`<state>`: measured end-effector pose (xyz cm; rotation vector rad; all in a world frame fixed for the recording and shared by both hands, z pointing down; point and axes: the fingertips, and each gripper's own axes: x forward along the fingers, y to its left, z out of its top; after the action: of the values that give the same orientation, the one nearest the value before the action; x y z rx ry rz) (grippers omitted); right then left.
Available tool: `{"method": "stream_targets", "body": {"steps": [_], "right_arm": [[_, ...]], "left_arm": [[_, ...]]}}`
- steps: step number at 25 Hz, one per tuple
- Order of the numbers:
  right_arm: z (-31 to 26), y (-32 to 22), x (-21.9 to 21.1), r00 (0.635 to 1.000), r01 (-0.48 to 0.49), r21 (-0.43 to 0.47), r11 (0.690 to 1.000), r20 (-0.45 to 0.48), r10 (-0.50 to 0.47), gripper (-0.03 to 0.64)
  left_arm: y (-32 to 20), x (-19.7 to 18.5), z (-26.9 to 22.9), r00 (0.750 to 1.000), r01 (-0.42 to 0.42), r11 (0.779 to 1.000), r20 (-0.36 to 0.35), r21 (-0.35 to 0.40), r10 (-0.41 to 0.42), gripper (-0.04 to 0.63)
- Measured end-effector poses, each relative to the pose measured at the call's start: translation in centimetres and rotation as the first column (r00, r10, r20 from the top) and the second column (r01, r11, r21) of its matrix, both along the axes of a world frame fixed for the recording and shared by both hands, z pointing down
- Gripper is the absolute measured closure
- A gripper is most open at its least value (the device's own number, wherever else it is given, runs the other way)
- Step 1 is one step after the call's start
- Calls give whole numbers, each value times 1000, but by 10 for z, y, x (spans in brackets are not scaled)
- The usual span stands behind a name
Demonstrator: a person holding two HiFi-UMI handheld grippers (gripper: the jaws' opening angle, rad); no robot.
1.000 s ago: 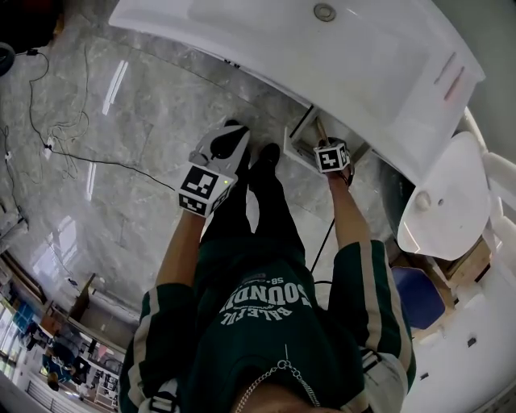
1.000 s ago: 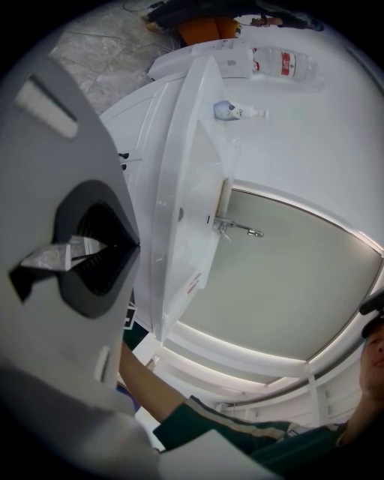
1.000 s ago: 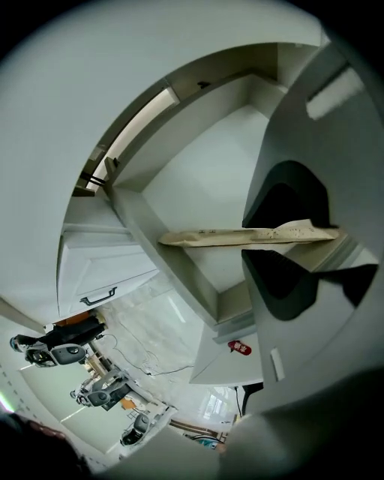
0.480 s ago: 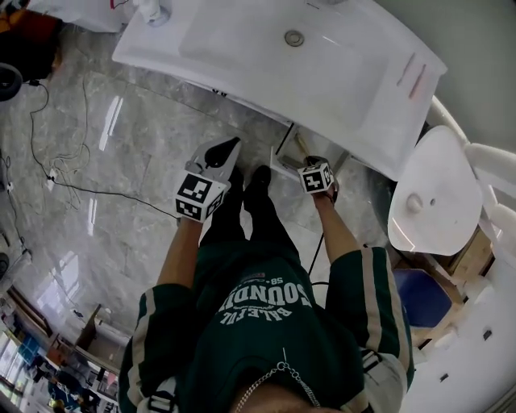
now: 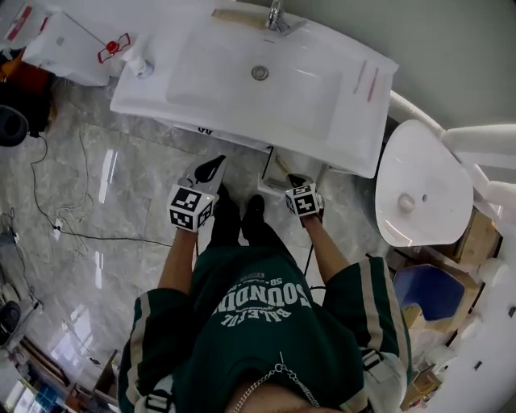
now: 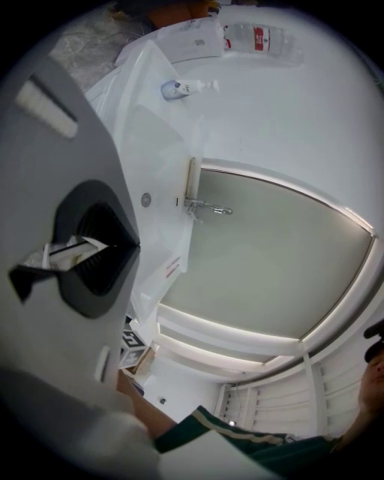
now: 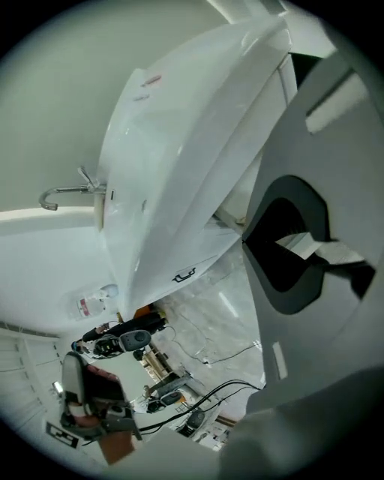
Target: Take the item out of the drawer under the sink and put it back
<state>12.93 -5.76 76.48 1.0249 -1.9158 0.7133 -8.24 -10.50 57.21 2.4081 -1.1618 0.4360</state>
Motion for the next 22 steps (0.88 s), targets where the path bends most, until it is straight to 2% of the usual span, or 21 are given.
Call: {"method": "stream_targets", "body": {"steps": [6,11,16,22], "right_arm": [[-74,-21,-19,994,-15,115,993,110,3,615],[-139,-65,-21,983,-87,248,965,177,43,615],[-212,-111,-23,966,-161,389,907,249,64,615],[-296,-150,-14,950,-231,545,806,307,64,615]], "left_arm": [[-17,0,-22,1000,-11,1000,-12,28,11,546],[-42,4,-48,999,-31,996,-19,83,33,546],[-70,1,-77,999,-36,989,-26,144,40,546],[-101,0,-113,998,-41,974,-36,222,50,546]]}}
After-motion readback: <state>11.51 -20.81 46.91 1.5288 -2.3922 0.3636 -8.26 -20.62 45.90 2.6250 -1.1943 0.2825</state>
